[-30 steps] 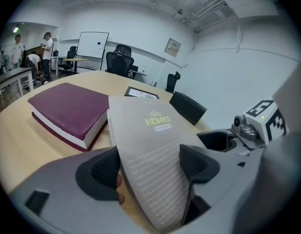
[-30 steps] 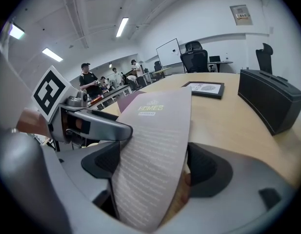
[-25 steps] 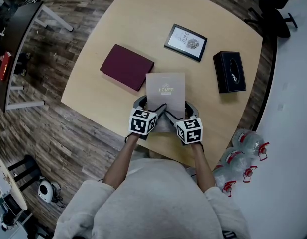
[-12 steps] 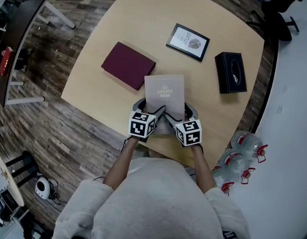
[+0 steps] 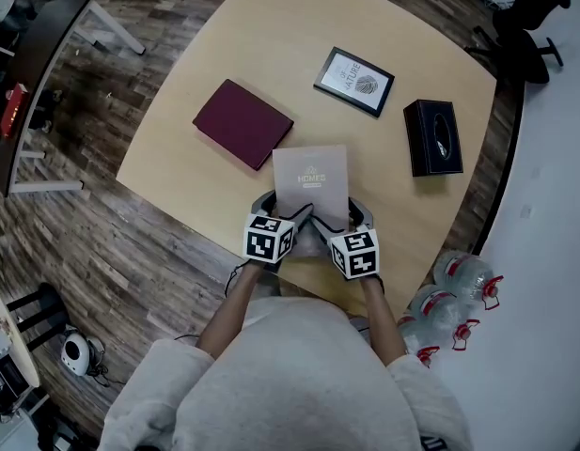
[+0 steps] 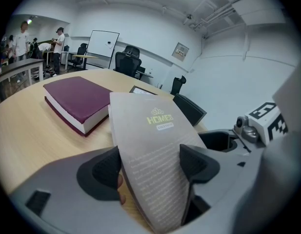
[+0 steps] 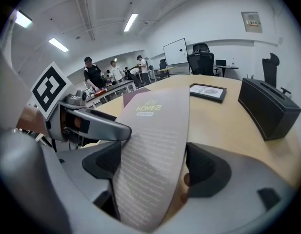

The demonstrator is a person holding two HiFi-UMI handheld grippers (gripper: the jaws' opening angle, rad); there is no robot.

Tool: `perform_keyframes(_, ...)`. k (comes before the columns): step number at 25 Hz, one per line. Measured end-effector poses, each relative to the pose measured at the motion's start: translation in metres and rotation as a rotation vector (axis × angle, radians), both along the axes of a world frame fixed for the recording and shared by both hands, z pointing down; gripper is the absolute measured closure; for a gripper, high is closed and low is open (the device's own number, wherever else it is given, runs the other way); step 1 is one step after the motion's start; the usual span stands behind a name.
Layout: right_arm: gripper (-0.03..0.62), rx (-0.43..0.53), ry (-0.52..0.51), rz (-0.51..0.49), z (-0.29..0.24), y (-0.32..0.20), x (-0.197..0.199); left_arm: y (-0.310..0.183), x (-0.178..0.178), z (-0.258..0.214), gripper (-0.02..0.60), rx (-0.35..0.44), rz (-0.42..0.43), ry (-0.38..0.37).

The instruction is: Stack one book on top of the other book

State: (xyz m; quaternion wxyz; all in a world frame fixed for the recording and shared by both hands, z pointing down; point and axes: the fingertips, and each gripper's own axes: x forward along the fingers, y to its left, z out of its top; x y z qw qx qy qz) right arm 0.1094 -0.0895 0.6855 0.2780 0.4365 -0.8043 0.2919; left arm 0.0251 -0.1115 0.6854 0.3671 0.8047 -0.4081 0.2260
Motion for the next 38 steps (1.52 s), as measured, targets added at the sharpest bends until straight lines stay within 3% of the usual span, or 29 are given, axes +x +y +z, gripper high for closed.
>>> perform_keyframes(21, 0.221, 0.171, 0.005, -0.008, -0.056, -0.032, -0.012, -0.023, -0.02, -0.056, 0.216, 0.15, -0.067, -0.009)
perform_keyframes(38, 0.224, 0.259, -0.018, -0.087, -0.099, -0.082, -0.076, -0.063, -0.086, -0.102, 0.225, 0.244, -0.177, -0.017)
